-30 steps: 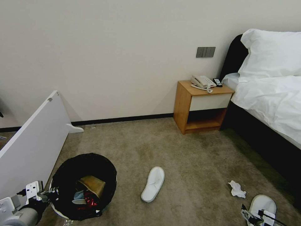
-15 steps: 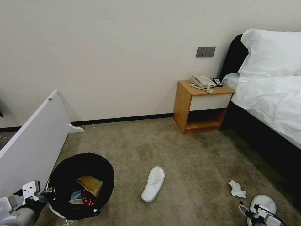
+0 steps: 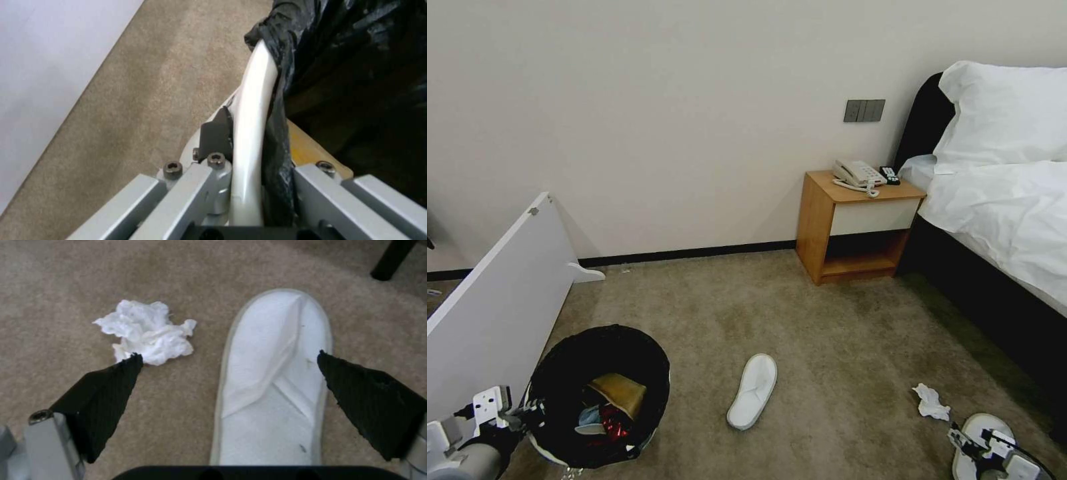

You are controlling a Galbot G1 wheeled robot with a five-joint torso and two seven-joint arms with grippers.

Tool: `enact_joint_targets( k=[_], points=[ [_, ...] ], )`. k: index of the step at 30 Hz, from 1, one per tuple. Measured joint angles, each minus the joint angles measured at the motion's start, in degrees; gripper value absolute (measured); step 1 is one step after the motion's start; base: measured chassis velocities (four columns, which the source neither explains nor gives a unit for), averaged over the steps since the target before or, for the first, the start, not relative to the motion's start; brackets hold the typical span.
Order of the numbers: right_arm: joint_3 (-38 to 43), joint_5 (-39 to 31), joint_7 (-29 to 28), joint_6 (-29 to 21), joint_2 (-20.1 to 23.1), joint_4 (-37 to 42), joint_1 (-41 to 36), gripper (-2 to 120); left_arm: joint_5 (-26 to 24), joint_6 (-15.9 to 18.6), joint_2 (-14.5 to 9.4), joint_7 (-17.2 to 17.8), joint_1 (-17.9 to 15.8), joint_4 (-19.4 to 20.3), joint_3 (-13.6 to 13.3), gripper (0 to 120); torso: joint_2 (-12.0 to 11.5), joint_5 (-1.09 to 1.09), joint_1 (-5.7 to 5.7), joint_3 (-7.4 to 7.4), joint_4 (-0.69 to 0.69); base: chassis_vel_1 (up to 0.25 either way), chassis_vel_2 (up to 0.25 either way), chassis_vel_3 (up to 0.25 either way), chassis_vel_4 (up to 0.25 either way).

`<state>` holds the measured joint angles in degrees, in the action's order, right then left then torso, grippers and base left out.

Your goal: Pick up the trash bin, then pick up the garbage from the floor and place it into the trash bin.

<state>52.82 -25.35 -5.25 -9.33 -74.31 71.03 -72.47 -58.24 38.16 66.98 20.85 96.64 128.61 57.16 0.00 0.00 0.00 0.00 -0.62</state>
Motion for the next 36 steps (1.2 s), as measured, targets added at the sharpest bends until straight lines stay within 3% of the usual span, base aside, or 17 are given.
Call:
enact_joint_targets(
  k=[19, 36],
  points=[
    [0.5, -0.1, 0.6, 0.1, 0.0, -10.4, 6.6, 100, -0.6, 0.3, -0.3, 0.4, -0.3, 0.3, 0.3, 2, 0.0, 0.0, 0.0, 0.0, 0.0, 0.0, 0.0, 0.0, 0.0],
    [1.4, 0.0, 0.9, 1.2, 1.9, -14.7, 9.4, 100, -0.5, 0.5, 0.0, 0.7, -0.9, 0.1, -0.3, 2, 0.0, 0.0, 0.0, 0.0, 0.0, 0.0, 0.0, 0.0, 0.0]
  ],
)
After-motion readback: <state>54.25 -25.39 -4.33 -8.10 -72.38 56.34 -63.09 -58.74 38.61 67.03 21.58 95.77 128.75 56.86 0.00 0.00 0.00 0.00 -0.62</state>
